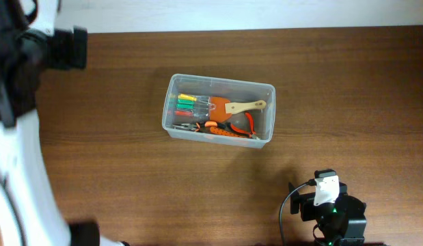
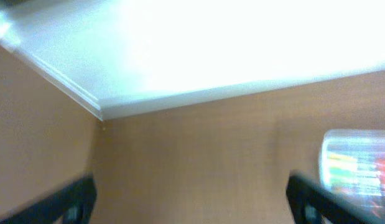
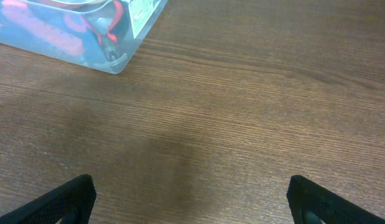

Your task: Pack container

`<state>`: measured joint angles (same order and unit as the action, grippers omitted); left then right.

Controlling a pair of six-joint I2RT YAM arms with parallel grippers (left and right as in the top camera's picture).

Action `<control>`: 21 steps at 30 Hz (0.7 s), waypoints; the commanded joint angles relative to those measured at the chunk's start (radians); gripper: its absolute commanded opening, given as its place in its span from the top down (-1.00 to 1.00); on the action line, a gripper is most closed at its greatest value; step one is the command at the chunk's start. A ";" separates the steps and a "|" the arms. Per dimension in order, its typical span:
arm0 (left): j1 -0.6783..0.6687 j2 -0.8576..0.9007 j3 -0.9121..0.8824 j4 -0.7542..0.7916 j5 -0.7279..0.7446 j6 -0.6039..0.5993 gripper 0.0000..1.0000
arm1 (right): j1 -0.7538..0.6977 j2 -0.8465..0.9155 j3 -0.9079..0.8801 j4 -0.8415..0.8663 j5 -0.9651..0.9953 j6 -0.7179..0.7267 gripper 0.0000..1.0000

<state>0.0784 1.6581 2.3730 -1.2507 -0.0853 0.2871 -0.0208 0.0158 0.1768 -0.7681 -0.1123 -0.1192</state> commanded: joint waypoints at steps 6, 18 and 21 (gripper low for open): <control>-0.115 -0.632 -0.766 0.476 0.069 -0.003 -0.98 | -0.008 -0.013 -0.010 0.002 0.013 0.003 -0.97; -0.120 -1.410 -1.950 1.077 0.072 -0.003 -0.98 | -0.008 -0.013 -0.010 0.002 0.013 0.003 -0.97; -0.120 -1.500 -2.123 1.185 0.089 -0.003 -0.98 | -0.008 -0.013 -0.010 0.002 0.013 0.003 -0.97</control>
<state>-0.0376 0.2352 0.4038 -0.1242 -0.0246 0.2871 -0.0212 0.0105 0.1757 -0.7639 -0.1123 -0.1188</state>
